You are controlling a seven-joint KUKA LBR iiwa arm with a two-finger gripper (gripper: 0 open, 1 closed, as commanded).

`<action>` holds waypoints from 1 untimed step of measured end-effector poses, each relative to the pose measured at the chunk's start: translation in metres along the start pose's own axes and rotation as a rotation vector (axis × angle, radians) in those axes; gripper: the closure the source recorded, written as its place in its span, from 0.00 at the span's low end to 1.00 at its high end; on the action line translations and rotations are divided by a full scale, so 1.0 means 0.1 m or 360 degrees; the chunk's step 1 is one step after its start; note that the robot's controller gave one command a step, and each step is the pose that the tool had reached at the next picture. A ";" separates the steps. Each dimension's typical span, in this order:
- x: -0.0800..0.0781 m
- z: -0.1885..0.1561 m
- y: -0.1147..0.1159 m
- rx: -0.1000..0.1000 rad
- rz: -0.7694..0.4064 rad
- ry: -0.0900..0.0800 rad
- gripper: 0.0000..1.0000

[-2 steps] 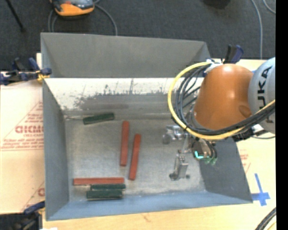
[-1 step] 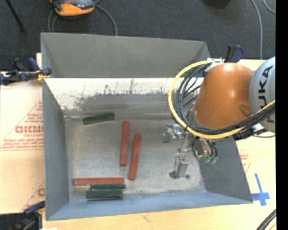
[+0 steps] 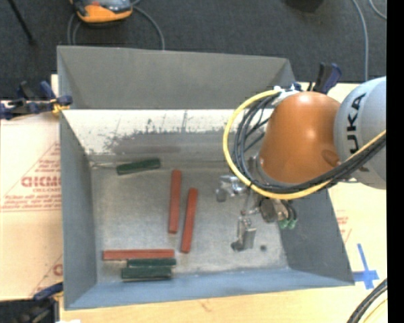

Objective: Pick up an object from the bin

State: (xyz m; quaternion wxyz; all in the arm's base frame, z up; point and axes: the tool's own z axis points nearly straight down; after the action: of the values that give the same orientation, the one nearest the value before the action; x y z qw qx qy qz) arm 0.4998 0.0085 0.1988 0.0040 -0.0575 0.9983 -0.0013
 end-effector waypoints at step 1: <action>-0.31 0.59 0.62 -0.0003 -0.0284 0.0000 0.00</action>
Offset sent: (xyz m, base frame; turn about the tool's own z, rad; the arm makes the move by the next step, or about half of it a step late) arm -0.0118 0.0646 -0.0795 -0.2055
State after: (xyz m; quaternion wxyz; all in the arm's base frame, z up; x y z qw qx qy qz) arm 0.5237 0.0737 0.1399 0.0037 -0.1464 0.9892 -0.0008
